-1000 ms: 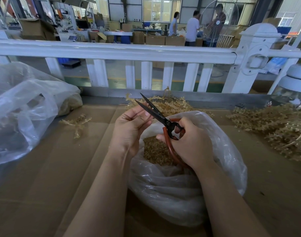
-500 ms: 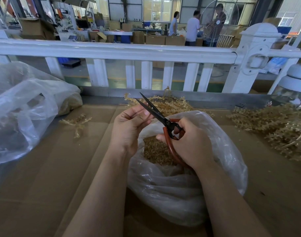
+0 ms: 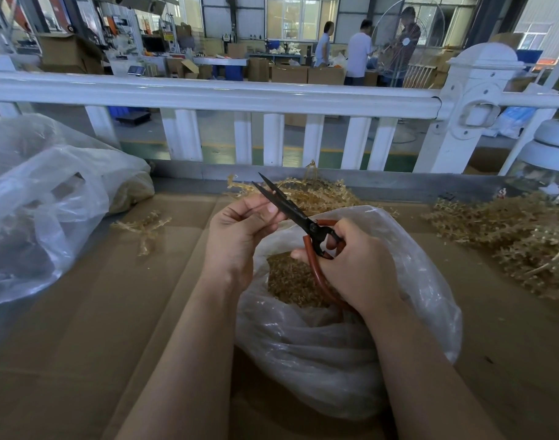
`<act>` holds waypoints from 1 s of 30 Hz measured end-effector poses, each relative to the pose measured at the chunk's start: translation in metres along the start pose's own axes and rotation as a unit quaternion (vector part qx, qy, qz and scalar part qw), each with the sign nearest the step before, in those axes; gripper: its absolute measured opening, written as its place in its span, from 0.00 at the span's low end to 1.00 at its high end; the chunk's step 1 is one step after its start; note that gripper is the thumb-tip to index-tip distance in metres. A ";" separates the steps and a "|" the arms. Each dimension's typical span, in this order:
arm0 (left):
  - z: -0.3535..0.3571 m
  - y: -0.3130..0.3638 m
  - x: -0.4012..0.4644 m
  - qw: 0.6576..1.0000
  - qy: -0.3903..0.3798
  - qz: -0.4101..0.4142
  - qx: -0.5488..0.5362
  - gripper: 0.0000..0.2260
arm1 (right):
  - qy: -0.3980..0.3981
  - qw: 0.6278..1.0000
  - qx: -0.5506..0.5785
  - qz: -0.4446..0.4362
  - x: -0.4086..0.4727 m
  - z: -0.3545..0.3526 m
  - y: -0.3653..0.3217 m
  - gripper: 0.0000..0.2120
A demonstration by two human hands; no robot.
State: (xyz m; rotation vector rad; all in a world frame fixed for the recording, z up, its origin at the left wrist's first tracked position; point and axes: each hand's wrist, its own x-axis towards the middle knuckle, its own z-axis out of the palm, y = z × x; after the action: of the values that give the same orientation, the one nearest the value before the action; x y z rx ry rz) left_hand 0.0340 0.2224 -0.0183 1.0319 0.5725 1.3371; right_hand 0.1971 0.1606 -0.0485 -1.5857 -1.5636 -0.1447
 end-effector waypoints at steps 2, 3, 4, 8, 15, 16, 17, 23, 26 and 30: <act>-0.001 0.000 0.000 1.000 0.006 0.007 0.016 0.08 | 0.012 1.000 -0.026 0.001 0.000 -0.001 -0.001 0.29; -0.001 -0.001 0.001 0.999 0.006 0.011 0.032 0.09 | 0.017 0.999 -0.037 0.002 0.000 -0.001 -0.002 0.29; -0.001 -0.001 0.000 0.999 0.002 0.014 0.050 0.10 | 0.019 0.999 -0.045 0.003 0.000 -0.002 -0.002 0.28; 0.001 -0.004 0.000 0.996 -0.006 0.015 0.089 0.10 | 0.025 0.998 -0.051 -0.001 0.001 -0.004 -0.002 0.29; 0.001 -0.005 0.001 0.996 -0.025 0.011 0.080 0.07 | 0.039 0.998 -0.044 -0.015 0.001 -0.003 -0.002 0.30; 0.001 -0.005 0.001 0.997 -0.028 0.009 0.077 0.07 | 0.042 0.998 -0.044 -0.016 0.001 -0.003 -0.002 0.30; 0.000 -0.005 0.001 0.997 -0.030 0.008 0.075 0.07 | 0.043 0.998 -0.043 -0.017 0.001 -0.003 -0.002 0.30; -0.001 -0.006 0.002 0.997 -0.030 0.005 0.070 0.06 | 0.047 0.998 -0.031 -0.029 0.001 -0.004 -0.003 0.25; -0.001 -0.005 0.002 0.998 -0.030 0.003 0.061 0.06 | 0.044 0.998 -0.024 -0.029 0.002 -0.004 -0.003 0.24; 0.001 -0.004 0.001 0.999 -0.025 -0.005 0.044 0.06 | 0.031 0.999 -0.013 -0.018 0.002 -0.004 -0.002 0.24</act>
State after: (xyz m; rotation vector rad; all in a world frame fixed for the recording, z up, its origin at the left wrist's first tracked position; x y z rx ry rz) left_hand 0.0369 0.2233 -0.0211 1.1287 0.6025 1.2826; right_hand 0.1978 0.1591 -0.0441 -1.5586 -1.5472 -0.2325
